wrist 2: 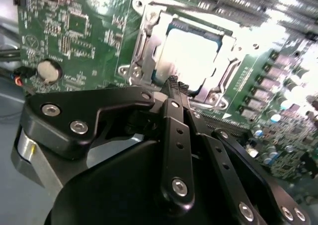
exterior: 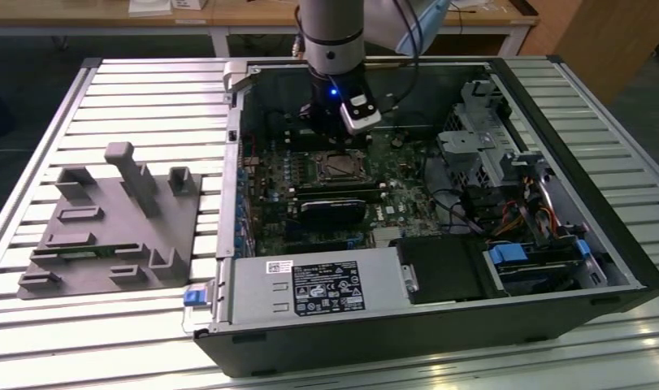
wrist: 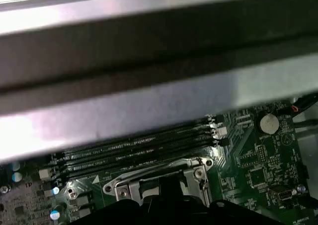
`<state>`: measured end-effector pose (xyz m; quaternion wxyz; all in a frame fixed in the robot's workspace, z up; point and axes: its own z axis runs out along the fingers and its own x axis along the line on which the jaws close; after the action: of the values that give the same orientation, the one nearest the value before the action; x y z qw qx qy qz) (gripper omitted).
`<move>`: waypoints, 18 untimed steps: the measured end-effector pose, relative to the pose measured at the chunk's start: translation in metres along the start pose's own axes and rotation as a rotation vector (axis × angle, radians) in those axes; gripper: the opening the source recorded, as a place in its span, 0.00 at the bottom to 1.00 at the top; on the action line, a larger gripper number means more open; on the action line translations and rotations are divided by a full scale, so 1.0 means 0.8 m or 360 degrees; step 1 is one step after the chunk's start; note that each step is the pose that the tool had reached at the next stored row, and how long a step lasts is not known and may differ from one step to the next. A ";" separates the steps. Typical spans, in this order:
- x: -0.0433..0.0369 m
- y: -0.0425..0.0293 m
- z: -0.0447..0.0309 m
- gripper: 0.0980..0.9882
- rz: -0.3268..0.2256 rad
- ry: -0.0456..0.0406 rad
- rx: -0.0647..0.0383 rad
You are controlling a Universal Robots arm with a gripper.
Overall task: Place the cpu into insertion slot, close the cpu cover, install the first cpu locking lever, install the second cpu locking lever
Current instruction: 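Install the first cpu locking lever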
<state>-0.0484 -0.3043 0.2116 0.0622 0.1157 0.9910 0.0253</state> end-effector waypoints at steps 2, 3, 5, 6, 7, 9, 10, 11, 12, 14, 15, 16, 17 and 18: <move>-0.001 -0.0040 0.0001 0.01 -0.0001 0.0004 0.0007; -0.001 -0.0058 0.0002 0.01 -0.0001 0.0006 0.0010; -0.002 -0.0086 0.0003 0.01 -0.0002 0.0008 0.0018; -0.002 -0.0097 0.0004 0.01 -0.0002 0.0009 0.0022; -0.002 -0.0107 0.0005 0.01 -0.0002 0.0010 0.0025; -0.003 -0.0123 0.0006 0.01 -0.0003 0.0011 0.0032; -0.003 -0.0125 0.0006 0.01 -0.0003 0.0012 0.0034; -0.003 -0.0126 0.0006 0.01 -0.0003 0.0013 0.0034; -0.003 -0.0127 0.0006 0.01 -0.0003 0.0013 0.0034; -0.003 -0.0127 0.0006 0.01 -0.0003 0.0013 0.0034; -0.003 -0.0128 0.0006 0.01 -0.0003 0.0013 0.0034; -0.003 -0.0131 0.0006 0.01 -0.0003 0.0013 0.0034; -0.003 -0.0136 0.0005 0.01 -0.0003 0.0013 0.0034; -0.003 -0.0141 0.0005 0.01 -0.0003 0.0013 0.0034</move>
<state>-0.0484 -0.3159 0.2108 0.0568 0.1153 0.9916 0.0150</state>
